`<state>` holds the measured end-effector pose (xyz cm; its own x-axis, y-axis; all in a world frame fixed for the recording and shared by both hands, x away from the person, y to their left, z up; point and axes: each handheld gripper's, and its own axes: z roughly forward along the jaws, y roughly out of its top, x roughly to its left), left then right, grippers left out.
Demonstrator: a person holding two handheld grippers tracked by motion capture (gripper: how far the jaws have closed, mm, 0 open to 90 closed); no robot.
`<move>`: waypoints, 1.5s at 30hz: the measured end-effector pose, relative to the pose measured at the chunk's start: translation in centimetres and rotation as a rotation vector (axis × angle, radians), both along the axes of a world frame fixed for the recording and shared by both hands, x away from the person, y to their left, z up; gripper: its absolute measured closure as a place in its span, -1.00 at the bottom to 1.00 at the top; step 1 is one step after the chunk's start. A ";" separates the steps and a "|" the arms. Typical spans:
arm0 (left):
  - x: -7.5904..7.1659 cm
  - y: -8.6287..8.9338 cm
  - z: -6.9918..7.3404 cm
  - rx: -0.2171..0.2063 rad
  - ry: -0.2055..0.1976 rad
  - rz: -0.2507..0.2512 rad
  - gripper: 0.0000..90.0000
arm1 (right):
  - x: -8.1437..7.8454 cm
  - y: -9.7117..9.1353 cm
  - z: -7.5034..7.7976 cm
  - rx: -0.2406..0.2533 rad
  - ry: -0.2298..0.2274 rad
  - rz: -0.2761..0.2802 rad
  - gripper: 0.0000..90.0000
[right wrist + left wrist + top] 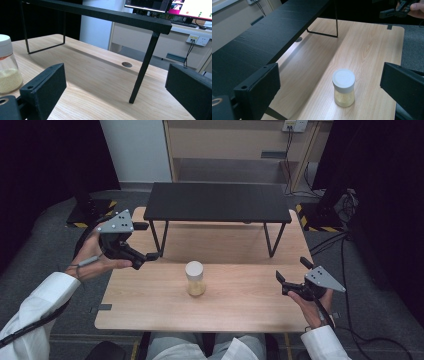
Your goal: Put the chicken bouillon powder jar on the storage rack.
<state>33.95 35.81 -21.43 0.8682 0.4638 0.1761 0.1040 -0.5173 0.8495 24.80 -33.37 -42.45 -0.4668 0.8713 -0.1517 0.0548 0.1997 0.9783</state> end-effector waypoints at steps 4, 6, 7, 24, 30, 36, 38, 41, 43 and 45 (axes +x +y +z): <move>0.2 -0.2 -0.1 0.008 0.007 -0.001 -0.96 | 0.0 0.0 0.0 0.000 0.001 0.001 -0.93; 0.4 -0.3 -0.2 0.013 0.011 -0.003 -0.96 | 0.0 0.0 0.0 0.000 0.000 0.001 -0.93; 0.5 -0.4 -0.3 0.014 0.015 -0.003 -0.96 | 0.0 0.0 0.0 0.001 -0.001 0.001 -0.93; 3.3 -3.3 -2.4 0.072 0.074 -0.046 -0.96 | 0.0 0.0 0.0 0.000 0.001 0.001 -0.93; 4.3 -4.8 -3.8 0.086 0.092 -0.061 -0.96 | 0.0 0.0 0.0 0.000 0.001 0.003 -0.93; 5.6 -6.4 -5.4 0.118 0.119 -0.070 -0.96 | 0.0 -0.1 0.0 0.001 0.002 0.004 -0.93; 6.1 -6.9 -6.1 0.127 0.137 -0.072 -0.95 | 0.0 -0.1 0.0 0.001 0.002 0.004 -0.93; 6.7 -7.9 -7.5 0.134 0.155 -0.077 -0.95 | 0.0 -0.1 0.0 0.000 0.001 0.005 -0.93; 6.9 -8.3 -7.7 0.145 0.154 -0.081 -0.95 | 0.0 -0.2 0.0 0.000 0.001 0.006 -0.93; 7.3 -9.0 -8.4 0.155 0.165 -0.093 -0.95 | 0.0 -0.2 0.0 0.001 0.001 0.007 -0.93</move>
